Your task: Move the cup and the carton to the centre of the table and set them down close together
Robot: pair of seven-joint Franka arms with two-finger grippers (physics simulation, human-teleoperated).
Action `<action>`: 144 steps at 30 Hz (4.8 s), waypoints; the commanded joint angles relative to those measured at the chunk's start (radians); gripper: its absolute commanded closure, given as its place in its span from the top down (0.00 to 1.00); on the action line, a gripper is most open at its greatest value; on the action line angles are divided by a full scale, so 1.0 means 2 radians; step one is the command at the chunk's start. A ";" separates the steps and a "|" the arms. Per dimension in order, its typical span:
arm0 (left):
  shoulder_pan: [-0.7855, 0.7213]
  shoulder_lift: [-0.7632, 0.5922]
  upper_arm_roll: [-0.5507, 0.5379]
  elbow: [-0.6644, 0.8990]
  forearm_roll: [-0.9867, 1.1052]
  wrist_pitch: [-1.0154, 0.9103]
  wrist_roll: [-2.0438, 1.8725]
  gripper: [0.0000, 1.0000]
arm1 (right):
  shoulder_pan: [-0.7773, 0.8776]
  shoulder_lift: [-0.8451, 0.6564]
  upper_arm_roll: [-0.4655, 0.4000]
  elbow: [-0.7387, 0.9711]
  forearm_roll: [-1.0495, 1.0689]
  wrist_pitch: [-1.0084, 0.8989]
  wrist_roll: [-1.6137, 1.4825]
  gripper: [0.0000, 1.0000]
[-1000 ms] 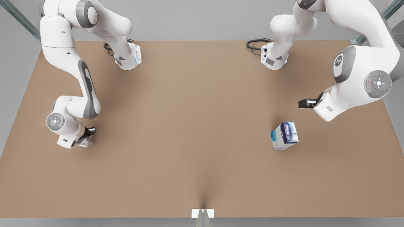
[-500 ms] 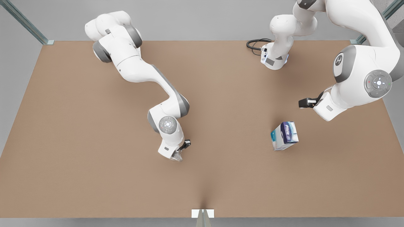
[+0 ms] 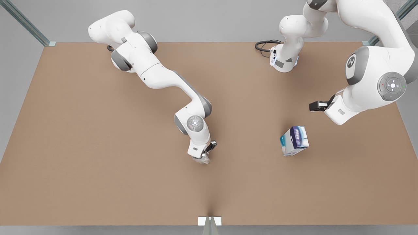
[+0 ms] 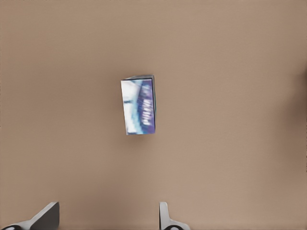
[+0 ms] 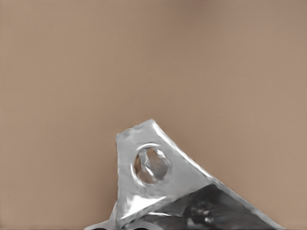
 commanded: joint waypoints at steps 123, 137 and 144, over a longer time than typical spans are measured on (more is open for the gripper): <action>-0.204 0.260 -0.181 0.064 0.052 0.322 -0.907 0.51 | -0.265 -0.412 -0.125 -0.255 -0.021 -0.241 -0.269 1.00; -0.223 0.271 -0.176 0.024 0.086 0.394 -0.975 0.63 | -0.265 -0.412 -0.125 -0.252 -0.021 -0.241 -0.271 1.00; -0.223 0.269 -0.177 0.024 0.086 0.390 -0.976 0.95 | -0.265 -0.413 -0.125 -0.252 -0.021 -0.241 -0.272 1.00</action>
